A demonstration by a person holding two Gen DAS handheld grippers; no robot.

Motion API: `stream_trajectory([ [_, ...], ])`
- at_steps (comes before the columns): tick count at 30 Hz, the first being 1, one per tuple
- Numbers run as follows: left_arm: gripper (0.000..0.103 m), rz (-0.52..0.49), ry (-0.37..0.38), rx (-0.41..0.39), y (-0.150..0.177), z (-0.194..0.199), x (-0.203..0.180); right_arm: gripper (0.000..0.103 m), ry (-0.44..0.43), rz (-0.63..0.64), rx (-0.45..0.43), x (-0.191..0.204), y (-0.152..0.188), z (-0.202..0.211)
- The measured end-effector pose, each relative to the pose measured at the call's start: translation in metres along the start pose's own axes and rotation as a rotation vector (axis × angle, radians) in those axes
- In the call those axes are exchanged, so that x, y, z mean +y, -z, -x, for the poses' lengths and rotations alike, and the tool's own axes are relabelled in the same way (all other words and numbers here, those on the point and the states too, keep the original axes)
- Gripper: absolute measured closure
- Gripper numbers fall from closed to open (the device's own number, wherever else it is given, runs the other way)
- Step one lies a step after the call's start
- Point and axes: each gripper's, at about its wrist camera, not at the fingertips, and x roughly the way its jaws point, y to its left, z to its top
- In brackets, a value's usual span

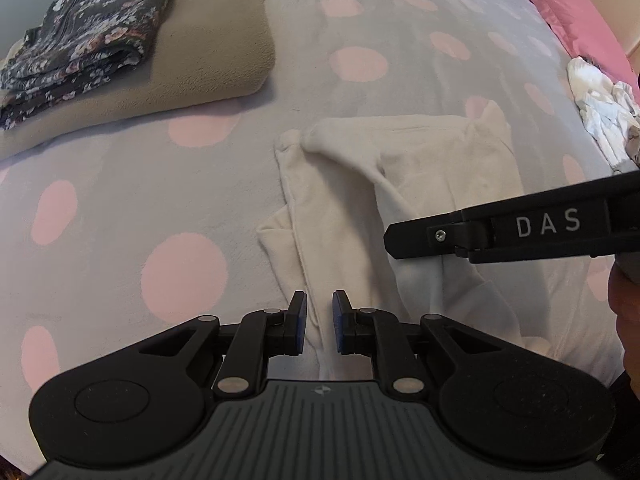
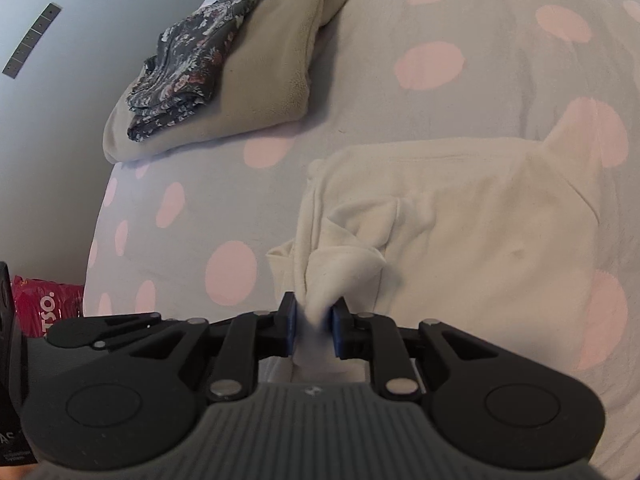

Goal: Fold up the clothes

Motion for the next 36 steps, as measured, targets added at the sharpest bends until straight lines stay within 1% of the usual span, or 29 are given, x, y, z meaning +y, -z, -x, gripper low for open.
stream_trajectory([
  [2,0.091,0.001,-0.008,-0.006,0.001,0.002,0.002,0.070,-0.017,-0.015,0.000,-0.002,-0.001,0.000],
  [3,0.091,0.003,-0.011,-0.010,0.002,0.003,0.003,0.070,-0.034,-0.019,-0.011,-0.001,-0.002,0.004],
  [6,0.091,0.008,-0.027,-0.031,0.003,0.010,0.005,0.070,-0.040,-0.001,-0.047,0.000,-0.001,0.023],
  [8,0.091,0.012,-0.037,-0.052,0.004,0.016,0.006,0.070,-0.018,0.014,-0.063,-0.002,0.002,0.036],
  [11,0.091,0.017,-0.002,-0.090,0.008,0.027,0.002,0.070,0.061,0.050,-0.062,-0.012,0.015,0.048],
  [13,0.091,-0.003,0.025,-0.113,0.011,0.034,-0.006,0.070,0.106,0.079,-0.052,-0.020,0.026,0.053],
  [16,0.091,-0.060,0.055,-0.132,0.019,0.041,-0.023,0.070,0.148,0.118,-0.026,-0.031,0.046,0.058],
  [19,0.091,-0.113,0.066,-0.134,0.028,0.038,-0.041,0.072,0.174,0.172,-0.007,-0.034,0.067,0.059],
  [22,0.091,-0.150,0.044,-0.118,0.042,0.029,-0.055,0.073,0.187,0.224,0.013,-0.034,0.087,0.057],
  [25,0.091,-0.192,-0.029,-0.110,0.058,0.019,-0.065,0.073,0.186,0.271,0.040,-0.032,0.109,0.050],
  [27,0.091,-0.191,-0.083,-0.105,0.070,0.012,-0.067,0.073,0.210,0.311,0.067,-0.033,0.123,0.042],
  [29,0.091,-0.174,-0.110,-0.084,0.081,0.002,-0.067,0.073,0.231,0.328,0.107,-0.038,0.137,0.029],
  [31,0.091,-0.164,-0.109,-0.065,0.088,-0.005,-0.065,0.073,0.239,0.309,0.154,-0.049,0.147,0.016],
  [34,0.091,-0.144,-0.090,-0.058,0.093,-0.011,-0.057,0.075,0.215,0.294,0.141,-0.062,0.152,0.011],
  [36,0.091,-0.099,-0.051,-0.057,0.092,-0.012,-0.046,0.077,0.194,0.251,0.138,-0.069,0.149,0.013],
])
